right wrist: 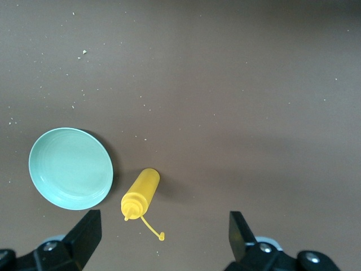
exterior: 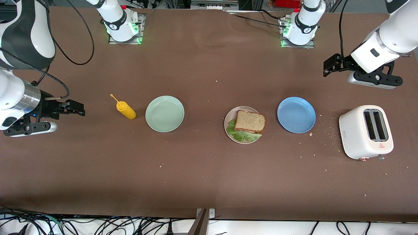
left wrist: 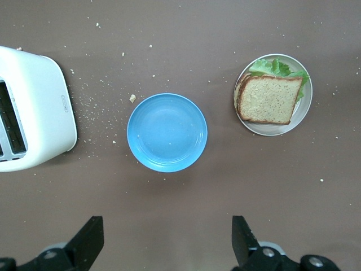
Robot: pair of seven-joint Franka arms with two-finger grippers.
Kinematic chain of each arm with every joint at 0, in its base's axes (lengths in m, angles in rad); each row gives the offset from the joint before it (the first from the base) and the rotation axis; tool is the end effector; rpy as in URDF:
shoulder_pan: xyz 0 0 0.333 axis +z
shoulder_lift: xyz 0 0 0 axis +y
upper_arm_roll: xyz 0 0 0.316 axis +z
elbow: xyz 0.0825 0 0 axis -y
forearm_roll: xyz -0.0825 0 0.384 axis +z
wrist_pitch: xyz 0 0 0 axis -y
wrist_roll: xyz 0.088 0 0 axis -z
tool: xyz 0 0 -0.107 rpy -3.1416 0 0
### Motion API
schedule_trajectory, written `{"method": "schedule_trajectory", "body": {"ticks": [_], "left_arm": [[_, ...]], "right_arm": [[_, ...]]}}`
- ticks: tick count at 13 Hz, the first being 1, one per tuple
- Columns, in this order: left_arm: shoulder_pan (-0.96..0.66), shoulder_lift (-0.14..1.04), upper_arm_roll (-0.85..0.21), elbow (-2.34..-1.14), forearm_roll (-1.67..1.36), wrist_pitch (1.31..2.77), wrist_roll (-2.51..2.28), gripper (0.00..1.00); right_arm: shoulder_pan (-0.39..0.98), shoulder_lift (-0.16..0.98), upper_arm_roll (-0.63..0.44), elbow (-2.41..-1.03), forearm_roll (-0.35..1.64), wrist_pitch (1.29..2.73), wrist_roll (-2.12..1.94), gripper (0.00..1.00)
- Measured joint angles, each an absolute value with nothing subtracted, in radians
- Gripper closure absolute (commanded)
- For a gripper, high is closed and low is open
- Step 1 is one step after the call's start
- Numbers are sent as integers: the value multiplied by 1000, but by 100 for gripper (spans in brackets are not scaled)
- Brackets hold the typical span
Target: Make sandwich in beige plate with both arms
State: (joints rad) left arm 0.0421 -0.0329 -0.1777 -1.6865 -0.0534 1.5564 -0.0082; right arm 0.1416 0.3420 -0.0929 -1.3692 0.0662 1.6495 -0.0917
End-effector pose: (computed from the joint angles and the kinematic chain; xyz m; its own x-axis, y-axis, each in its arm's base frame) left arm 0.5330 -0.0800 0.5868 0.9871 -0.1265 -0.0979 -0.1224 -0.9914 0.0466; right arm 0.6548 0.0479 0.5196 0.9888 0.1381 -0.0569 0.1360 -0.9899 -0.0398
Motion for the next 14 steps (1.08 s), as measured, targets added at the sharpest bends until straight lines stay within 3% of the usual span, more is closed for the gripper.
{"method": "schedule_trajectory", "body": {"ticks": [14], "left_arm": [[39,-27,-175,-1686,-1,1558,-16,0]], "right_arm": [[141,342,-93,-1369,66,1650,-92,0]]}}
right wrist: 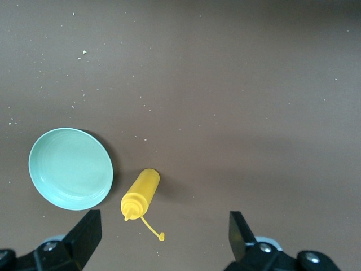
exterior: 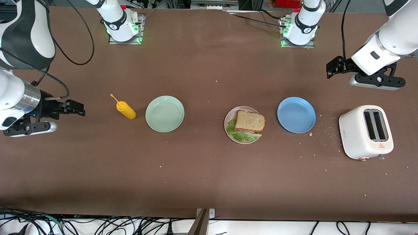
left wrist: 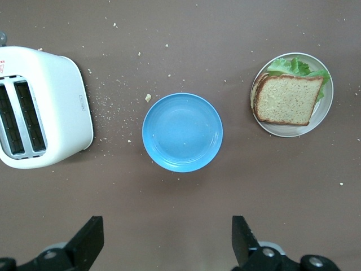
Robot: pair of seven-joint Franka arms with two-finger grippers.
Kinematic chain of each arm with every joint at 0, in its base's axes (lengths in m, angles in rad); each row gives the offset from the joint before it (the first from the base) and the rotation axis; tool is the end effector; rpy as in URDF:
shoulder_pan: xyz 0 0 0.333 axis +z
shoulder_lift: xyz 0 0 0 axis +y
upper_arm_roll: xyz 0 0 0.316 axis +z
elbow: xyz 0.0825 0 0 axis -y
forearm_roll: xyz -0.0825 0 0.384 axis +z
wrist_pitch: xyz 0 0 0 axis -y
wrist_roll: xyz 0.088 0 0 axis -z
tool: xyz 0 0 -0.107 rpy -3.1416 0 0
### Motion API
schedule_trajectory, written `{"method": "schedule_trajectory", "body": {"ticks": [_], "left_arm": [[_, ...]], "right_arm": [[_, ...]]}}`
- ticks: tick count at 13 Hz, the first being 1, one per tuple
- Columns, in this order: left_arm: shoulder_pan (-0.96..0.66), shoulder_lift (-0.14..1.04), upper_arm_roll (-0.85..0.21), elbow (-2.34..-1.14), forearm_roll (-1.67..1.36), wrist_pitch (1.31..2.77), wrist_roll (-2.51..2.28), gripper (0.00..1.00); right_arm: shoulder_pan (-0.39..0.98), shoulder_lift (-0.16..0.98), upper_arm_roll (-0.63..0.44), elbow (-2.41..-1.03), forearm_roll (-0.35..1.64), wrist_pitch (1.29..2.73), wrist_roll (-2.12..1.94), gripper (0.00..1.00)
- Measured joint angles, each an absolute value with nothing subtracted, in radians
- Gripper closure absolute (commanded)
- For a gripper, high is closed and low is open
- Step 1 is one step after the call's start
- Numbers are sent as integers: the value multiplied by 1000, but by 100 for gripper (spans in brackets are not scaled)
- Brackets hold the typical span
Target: Make sandwich in beige plate with both arms
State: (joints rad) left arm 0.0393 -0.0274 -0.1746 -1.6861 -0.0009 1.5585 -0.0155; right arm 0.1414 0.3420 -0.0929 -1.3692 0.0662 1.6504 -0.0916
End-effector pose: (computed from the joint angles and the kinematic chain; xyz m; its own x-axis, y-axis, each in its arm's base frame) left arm 0.5354 -0.0742 0.5841 0.9879 -0.1183 -0.1004 -0.1194 -0.9928 -0.0054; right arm 0.6550 0.0477 0.5196 0.9889 0.1378 -0.0560 0.1357 -0.9900 -0.0397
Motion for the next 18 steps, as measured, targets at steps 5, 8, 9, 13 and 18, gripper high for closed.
{"method": "schedule_trajectory", "body": {"ticks": [5,8,9,13,18], "left_arm": [[39,-48,-175,-1677,0,1559,-15,0],[39,-52,-175,-1677,0,1559,-15,0],[39,-52,-175,-1677,0,1559,-15,0],[39,-52,-175,-1677,0,1559,-15,0],[39,-52,-175,-1677,-1,1559,-16,0]], "right_arm": [[141,342,-93,-1369,66,1650,-92,0],[141,342,-93,-1369,66,1650,-92,0],[141,342,-93,-1369,66,1650,-92,0],[141,342,-93,-1369,66,1650,-92,0],[141,342,-93,-1369,66,1651,-92,0]]}}
